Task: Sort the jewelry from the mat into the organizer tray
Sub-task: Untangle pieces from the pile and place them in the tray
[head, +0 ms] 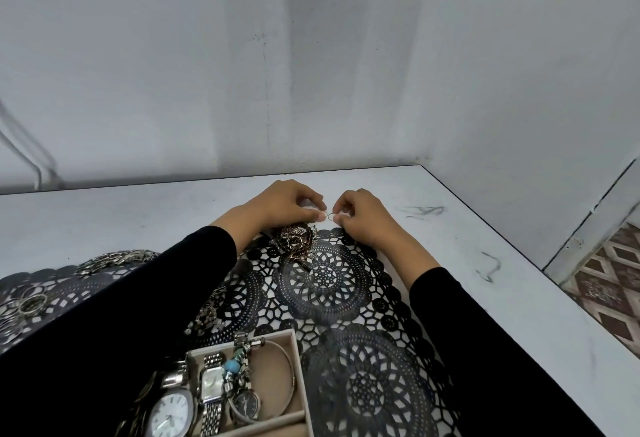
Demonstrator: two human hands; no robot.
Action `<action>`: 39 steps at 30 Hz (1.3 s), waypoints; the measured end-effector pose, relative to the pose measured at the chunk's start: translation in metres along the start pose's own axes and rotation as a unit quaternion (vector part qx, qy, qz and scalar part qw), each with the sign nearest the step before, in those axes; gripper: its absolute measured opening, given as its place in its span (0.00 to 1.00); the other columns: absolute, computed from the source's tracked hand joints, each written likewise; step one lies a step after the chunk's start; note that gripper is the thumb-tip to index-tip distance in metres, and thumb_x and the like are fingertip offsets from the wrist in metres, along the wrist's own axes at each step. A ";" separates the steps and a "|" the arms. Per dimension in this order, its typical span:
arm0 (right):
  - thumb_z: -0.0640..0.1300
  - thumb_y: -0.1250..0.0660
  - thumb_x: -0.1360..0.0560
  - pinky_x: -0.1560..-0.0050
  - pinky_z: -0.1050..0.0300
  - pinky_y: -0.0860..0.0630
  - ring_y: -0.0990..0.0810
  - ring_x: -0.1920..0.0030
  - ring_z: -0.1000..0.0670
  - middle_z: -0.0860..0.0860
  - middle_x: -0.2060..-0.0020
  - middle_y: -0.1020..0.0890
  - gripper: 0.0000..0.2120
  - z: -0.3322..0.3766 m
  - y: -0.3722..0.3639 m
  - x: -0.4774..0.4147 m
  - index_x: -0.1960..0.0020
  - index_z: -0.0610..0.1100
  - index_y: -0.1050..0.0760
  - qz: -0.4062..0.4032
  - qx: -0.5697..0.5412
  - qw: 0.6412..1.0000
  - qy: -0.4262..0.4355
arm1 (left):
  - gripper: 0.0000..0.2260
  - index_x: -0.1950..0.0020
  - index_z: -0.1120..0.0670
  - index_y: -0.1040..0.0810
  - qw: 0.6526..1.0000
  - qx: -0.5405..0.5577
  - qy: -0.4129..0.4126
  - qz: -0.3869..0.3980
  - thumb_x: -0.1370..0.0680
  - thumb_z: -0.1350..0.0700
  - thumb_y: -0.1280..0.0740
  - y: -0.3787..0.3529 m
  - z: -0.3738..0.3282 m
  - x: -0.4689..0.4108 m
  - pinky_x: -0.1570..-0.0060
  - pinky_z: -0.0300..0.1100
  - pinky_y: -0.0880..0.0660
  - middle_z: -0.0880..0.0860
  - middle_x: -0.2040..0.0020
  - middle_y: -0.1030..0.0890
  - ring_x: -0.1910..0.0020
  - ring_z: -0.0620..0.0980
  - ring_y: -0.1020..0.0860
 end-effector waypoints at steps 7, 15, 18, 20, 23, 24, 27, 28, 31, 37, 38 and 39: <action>0.45 0.32 0.25 0.47 0.57 0.31 0.28 0.49 0.49 0.49 0.52 0.29 0.04 0.002 -0.002 -0.007 0.50 0.48 0.24 0.034 0.030 0.999 0.025 | 0.07 0.52 0.44 0.16 1.000 -0.023 -0.004 -0.007 0.29 0.47 0.25 0.001 -0.002 -0.002 0.38 0.47 0.27 0.46 0.44 0.18 0.42 0.46 0.22; 0.42 0.34 0.25 0.45 0.57 0.31 0.29 0.44 0.46 0.48 0.50 0.29 0.06 0.000 -0.005 -0.012 0.58 0.49 0.29 0.061 0.051 0.997 0.015 | 0.08 0.47 0.53 0.20 0.983 -0.173 -0.038 0.041 0.24 0.53 0.29 -0.003 -0.022 -0.013 0.52 0.38 0.34 0.49 0.50 0.27 0.51 0.47 0.26; 0.42 0.34 0.25 0.51 0.59 0.34 0.28 0.47 0.47 0.47 0.51 0.28 0.07 -0.001 -0.005 -0.012 0.59 0.49 0.30 0.053 0.044 0.997 0.021 | 0.06 0.47 0.54 0.22 0.978 -0.195 -0.041 0.058 0.23 0.55 0.31 -0.007 -0.025 -0.016 0.53 0.38 0.34 0.50 0.50 0.27 0.54 0.47 0.27; 0.43 0.33 0.25 0.52 0.59 0.35 0.29 0.51 0.49 0.48 0.52 0.27 0.05 -0.002 -0.004 -0.011 0.54 0.47 0.29 0.048 0.024 0.998 0.028 | 0.06 0.47 0.54 0.23 0.975 -0.207 -0.045 0.065 0.22 0.55 0.31 -0.007 -0.026 -0.017 0.53 0.39 0.34 0.50 0.50 0.27 0.53 0.48 0.28; 0.43 0.32 0.25 0.52 0.60 0.36 0.30 0.52 0.51 0.48 0.52 0.28 0.04 -0.003 -0.003 -0.011 0.52 0.47 0.27 0.046 0.021 0.998 0.037 | 0.06 0.47 0.53 0.24 0.974 -0.210 -0.045 0.072 0.22 0.54 0.31 -0.008 -0.025 -0.016 0.54 0.39 0.35 0.49 0.52 0.28 0.53 0.48 0.28; 0.43 0.32 0.25 0.52 0.60 0.36 0.30 0.52 0.51 0.48 0.52 0.28 0.04 -0.003 -0.003 -0.011 0.53 0.47 0.27 0.045 0.021 0.998 0.038 | 0.06 0.47 0.54 0.24 0.974 -0.209 -0.044 0.073 0.22 0.54 0.32 -0.009 -0.025 -0.016 0.54 0.39 0.35 0.49 0.52 0.28 0.53 0.48 0.28; 0.43 0.33 0.25 0.51 0.59 0.35 0.30 0.51 0.50 0.48 0.51 0.28 0.04 -0.003 -0.004 -0.012 0.54 0.47 0.28 0.048 0.026 0.998 0.030 | 0.06 0.48 0.53 0.26 0.977 -0.197 -0.042 0.069 0.22 0.54 0.32 -0.009 -0.023 -0.015 0.54 0.39 0.36 0.49 0.53 0.27 0.53 0.48 0.29; 0.44 0.33 0.25 0.51 0.59 0.34 0.29 0.51 0.49 0.48 0.51 0.28 0.05 -0.003 -0.005 -0.013 0.54 0.47 0.29 0.050 0.029 0.998 0.026 | 0.06 0.48 0.53 0.26 0.978 -0.192 -0.043 0.067 0.22 0.54 0.32 -0.009 -0.023 -0.014 0.54 0.39 0.36 0.48 0.54 0.27 0.54 0.48 0.29; 0.44 0.34 0.24 0.49 0.56 0.32 0.29 0.48 0.47 0.46 0.49 0.26 0.05 -0.004 -0.006 -0.013 0.53 0.46 0.30 0.054 0.032 0.998 0.018 | 0.06 0.50 0.51 0.27 0.982 -0.175 -0.053 0.054 0.23 0.54 0.31 -0.007 -0.021 -0.013 0.56 0.40 0.35 0.47 0.57 0.26 0.55 0.48 0.28; 0.39 0.32 0.25 0.59 0.59 0.32 0.28 0.58 0.51 0.50 0.58 0.25 0.07 -0.002 0.000 -0.006 0.53 0.44 0.30 0.032 -0.042 0.998 0.041 | 0.07 0.50 0.51 0.24 0.991 -0.119 -0.062 0.022 0.24 0.55 0.28 -0.002 -0.020 -0.006 0.56 0.39 0.30 0.46 0.60 0.22 0.59 0.46 0.24; 0.39 0.32 0.26 0.59 0.62 0.31 0.27 0.59 0.51 0.51 0.60 0.25 0.07 -0.002 0.000 -0.004 0.54 0.44 0.30 0.026 -0.060 0.997 0.046 | 0.07 0.51 0.51 0.24 0.991 -0.115 -0.064 0.019 0.25 0.55 0.28 -0.002 -0.019 -0.005 0.56 0.40 0.29 0.46 0.60 0.22 0.59 0.46 0.24; 0.38 0.32 0.26 0.60 0.65 0.31 0.27 0.60 0.52 0.51 0.61 0.24 0.07 -0.002 0.001 -0.002 0.54 0.44 0.29 0.020 -0.078 0.995 0.051 | 0.07 0.52 0.51 0.24 0.992 -0.110 -0.064 0.016 0.25 0.55 0.27 -0.001 -0.019 -0.005 0.55 0.40 0.29 0.45 0.61 0.22 0.59 0.46 0.24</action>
Point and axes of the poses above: each hand's wrist, its own x-axis away from the middle knuckle, its own y-axis out of the back of the hand, z = x × y, the point moved 5 cm from there along -x, towards the middle knuckle
